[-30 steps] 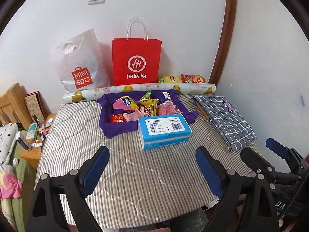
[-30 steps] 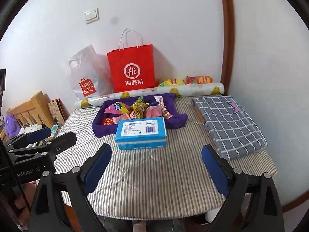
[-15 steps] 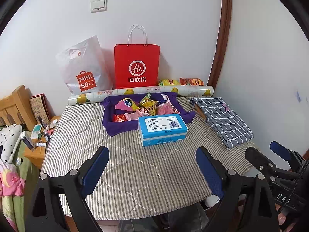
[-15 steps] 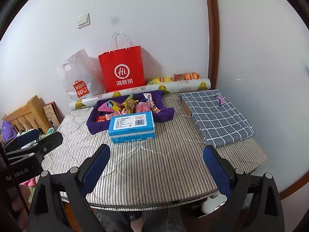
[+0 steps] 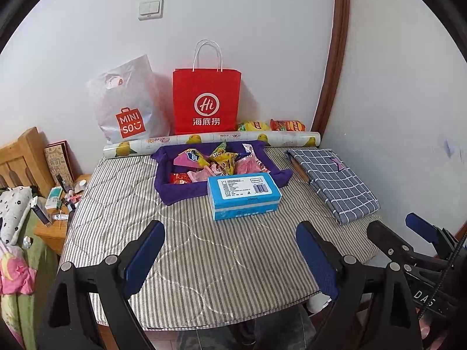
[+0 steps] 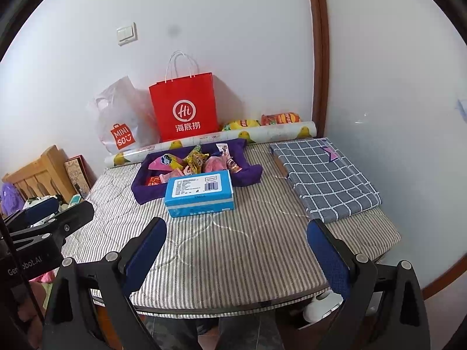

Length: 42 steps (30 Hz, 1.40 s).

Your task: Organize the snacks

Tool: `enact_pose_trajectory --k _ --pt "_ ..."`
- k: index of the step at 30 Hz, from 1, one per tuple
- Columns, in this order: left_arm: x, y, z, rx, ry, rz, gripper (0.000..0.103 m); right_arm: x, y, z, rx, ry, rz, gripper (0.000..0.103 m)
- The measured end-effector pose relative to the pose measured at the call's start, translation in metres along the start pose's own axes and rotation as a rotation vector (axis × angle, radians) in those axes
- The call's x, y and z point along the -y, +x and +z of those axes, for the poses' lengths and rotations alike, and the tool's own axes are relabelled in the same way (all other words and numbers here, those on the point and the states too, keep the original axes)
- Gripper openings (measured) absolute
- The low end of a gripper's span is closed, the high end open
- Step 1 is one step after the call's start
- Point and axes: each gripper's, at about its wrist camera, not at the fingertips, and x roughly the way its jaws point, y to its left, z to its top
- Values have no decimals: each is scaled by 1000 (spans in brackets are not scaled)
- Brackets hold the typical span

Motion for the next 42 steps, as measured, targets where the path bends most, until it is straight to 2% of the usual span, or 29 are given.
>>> enact_pose_trajectory --k 42 --pt "7 2 -5 -10 0 -14 91 4 -2 -2 3 12 -21 96"
